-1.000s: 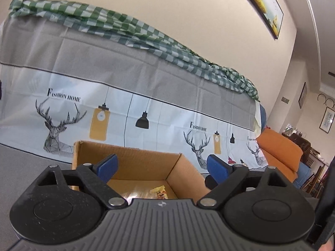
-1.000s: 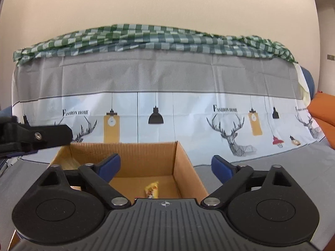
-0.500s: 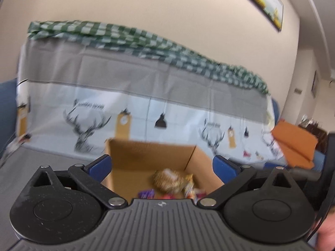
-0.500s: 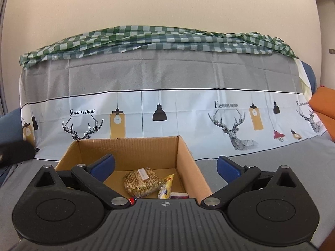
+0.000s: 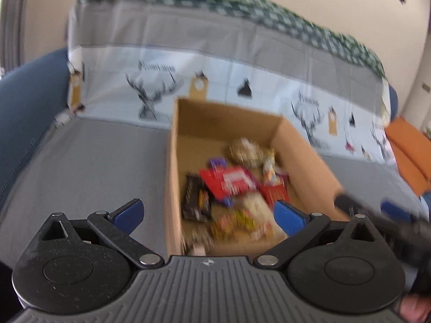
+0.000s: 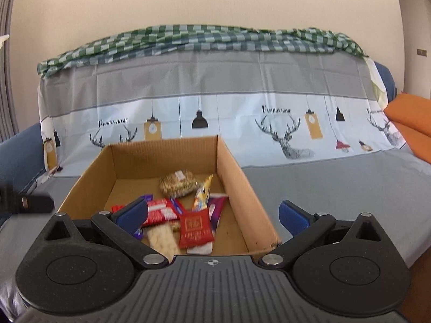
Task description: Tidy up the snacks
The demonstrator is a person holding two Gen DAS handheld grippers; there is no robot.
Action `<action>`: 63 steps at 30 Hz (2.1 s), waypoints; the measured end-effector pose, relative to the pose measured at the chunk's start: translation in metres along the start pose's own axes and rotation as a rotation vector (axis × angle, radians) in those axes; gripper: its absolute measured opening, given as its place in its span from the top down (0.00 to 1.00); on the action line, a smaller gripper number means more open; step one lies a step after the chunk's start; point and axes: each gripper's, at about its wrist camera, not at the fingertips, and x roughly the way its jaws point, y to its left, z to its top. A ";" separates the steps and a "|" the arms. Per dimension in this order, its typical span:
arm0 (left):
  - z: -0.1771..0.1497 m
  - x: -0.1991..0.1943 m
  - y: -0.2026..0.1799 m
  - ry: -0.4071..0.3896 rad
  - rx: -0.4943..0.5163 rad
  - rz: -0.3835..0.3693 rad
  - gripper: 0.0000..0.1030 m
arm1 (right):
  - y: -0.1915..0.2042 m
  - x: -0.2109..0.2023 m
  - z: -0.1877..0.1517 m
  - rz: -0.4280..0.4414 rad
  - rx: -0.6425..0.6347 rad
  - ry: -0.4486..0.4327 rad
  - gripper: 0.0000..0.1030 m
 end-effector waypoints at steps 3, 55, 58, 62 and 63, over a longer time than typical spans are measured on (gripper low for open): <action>-0.005 0.014 0.000 0.082 0.022 -0.022 0.01 | 0.004 0.008 -0.003 0.023 -0.008 0.037 0.01; 0.002 0.038 0.005 0.092 0.013 0.054 0.01 | 0.018 0.037 -0.006 0.086 -0.034 0.119 0.01; 0.002 0.038 0.005 0.093 0.011 0.054 0.01 | 0.018 0.038 -0.006 0.085 -0.038 0.122 0.01; 0.002 0.038 0.005 0.092 0.012 0.055 0.01 | 0.018 0.038 -0.005 0.087 -0.037 0.119 0.01; 0.002 0.038 0.005 0.093 0.012 0.054 0.01 | 0.017 0.038 -0.005 0.088 -0.036 0.120 0.01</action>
